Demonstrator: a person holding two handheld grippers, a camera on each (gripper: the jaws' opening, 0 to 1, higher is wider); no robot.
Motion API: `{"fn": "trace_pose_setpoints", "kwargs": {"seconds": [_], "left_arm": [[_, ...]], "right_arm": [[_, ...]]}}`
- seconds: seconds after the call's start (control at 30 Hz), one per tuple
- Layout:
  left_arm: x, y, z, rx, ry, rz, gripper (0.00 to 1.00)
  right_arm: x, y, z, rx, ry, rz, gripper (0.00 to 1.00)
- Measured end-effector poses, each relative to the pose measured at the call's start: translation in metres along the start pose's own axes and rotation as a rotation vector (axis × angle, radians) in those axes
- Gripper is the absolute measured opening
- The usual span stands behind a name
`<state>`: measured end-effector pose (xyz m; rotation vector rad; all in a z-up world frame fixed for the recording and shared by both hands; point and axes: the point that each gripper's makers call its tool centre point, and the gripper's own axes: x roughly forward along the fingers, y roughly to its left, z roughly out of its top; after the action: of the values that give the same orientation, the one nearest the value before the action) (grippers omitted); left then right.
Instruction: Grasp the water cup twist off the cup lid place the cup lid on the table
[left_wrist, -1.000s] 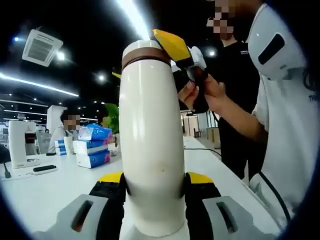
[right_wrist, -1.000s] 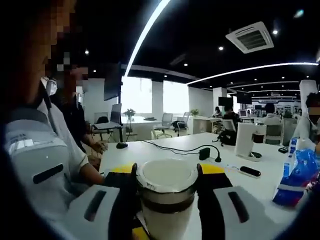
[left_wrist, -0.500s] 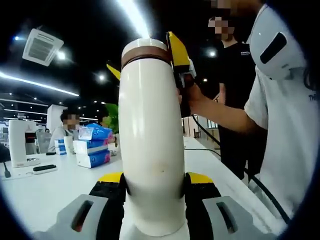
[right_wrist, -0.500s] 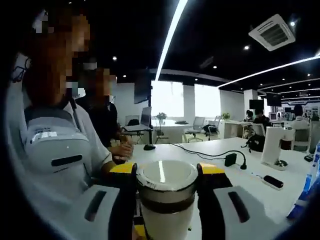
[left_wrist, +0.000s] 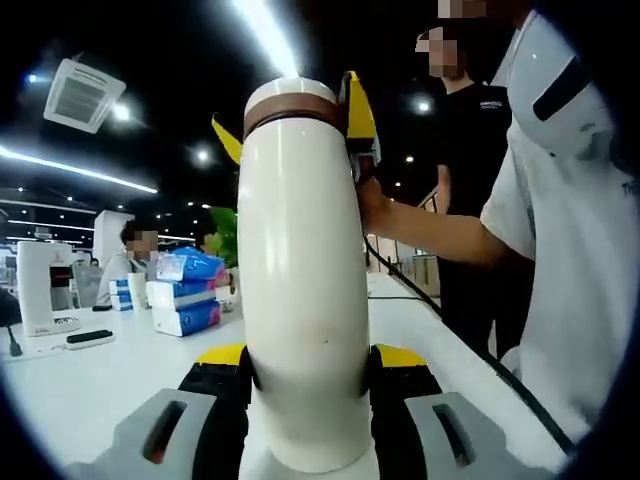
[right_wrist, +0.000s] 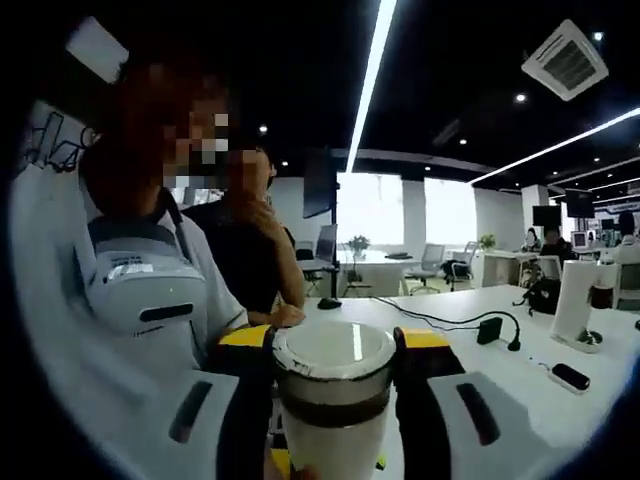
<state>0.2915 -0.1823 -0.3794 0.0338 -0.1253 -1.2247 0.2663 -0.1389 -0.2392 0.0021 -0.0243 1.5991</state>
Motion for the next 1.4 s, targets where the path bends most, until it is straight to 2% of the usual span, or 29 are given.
{"fn": "trace_pose_setpoints", "kwargs": {"seconds": [0.1,0.17,0.2,0.23,0.27,0.33,0.4,0.47,0.57,0.63,0.67,0.73,0.77,0.9,0.97,1.13,1.27,1.4], "left_arm": [[0.000,0.000,0.000,0.004,0.001,-0.001,0.48],[0.000,0.001,0.000,0.002,-0.001,-0.002,0.48],[0.000,0.001,0.000,0.002,0.000,-0.002,0.48],[0.000,0.001,0.000,0.002,-0.001,-0.002,0.48],[0.000,0.001,0.000,0.002,-0.001,-0.002,0.48],[0.000,0.001,0.000,0.003,0.000,-0.002,0.48],[-0.001,0.000,0.000,0.003,0.000,-0.001,0.48],[-0.001,0.000,0.000,0.002,0.000,-0.002,0.48],[-0.001,0.000,-0.001,0.002,0.000,-0.002,0.48],[-0.001,0.000,-0.001,0.002,0.001,-0.002,0.48],[-0.001,0.000,-0.001,0.002,0.000,-0.002,0.48],[0.000,0.000,-0.001,0.002,0.001,-0.002,0.48],[0.000,0.000,-0.001,0.002,0.000,-0.003,0.48],[0.000,-0.001,-0.001,0.002,0.001,-0.003,0.48],[0.000,-0.001,-0.001,0.002,0.001,-0.003,0.48],[0.000,-0.001,-0.001,0.003,0.002,-0.002,0.48],[0.001,0.000,-0.001,0.003,0.001,-0.003,0.48],[0.001,0.000,-0.001,0.004,0.002,-0.002,0.48]], "right_arm": [[-0.002,0.001,-0.001,0.022,0.025,-0.020,0.50],[-0.004,-0.002,-0.002,0.008,0.057,-0.104,0.55],[-0.005,-0.003,-0.003,0.013,0.067,-0.129,0.61],[-0.007,-0.005,-0.004,0.028,0.088,-0.200,0.69],[-0.010,-0.004,-0.004,0.042,0.101,-0.238,0.74],[-0.018,-0.001,-0.008,0.083,0.128,-0.336,0.75],[-0.024,0.005,-0.006,0.131,0.102,-0.411,0.74],[-0.029,0.009,0.004,0.139,0.027,-0.465,0.74],[-0.042,0.016,0.013,0.145,-0.030,-0.582,0.74],[-0.047,0.023,0.014,0.108,-0.035,-0.648,0.74],[-0.051,0.029,0.012,0.135,-0.039,-0.687,0.74],[-0.054,0.035,0.010,0.104,-0.038,-0.733,0.74],[-0.055,0.037,0.007,0.115,-0.038,-0.755,0.74],[-0.059,0.040,-0.001,0.128,-0.039,-0.816,0.73],[-0.058,0.039,-0.003,0.126,-0.035,-0.823,0.73],[-0.053,0.024,-0.008,0.114,-0.007,-0.854,0.71],[-0.037,0.010,-0.001,0.079,-0.009,-0.827,0.71],[-0.022,-0.004,0.000,0.048,0.033,-0.809,0.70]]}}
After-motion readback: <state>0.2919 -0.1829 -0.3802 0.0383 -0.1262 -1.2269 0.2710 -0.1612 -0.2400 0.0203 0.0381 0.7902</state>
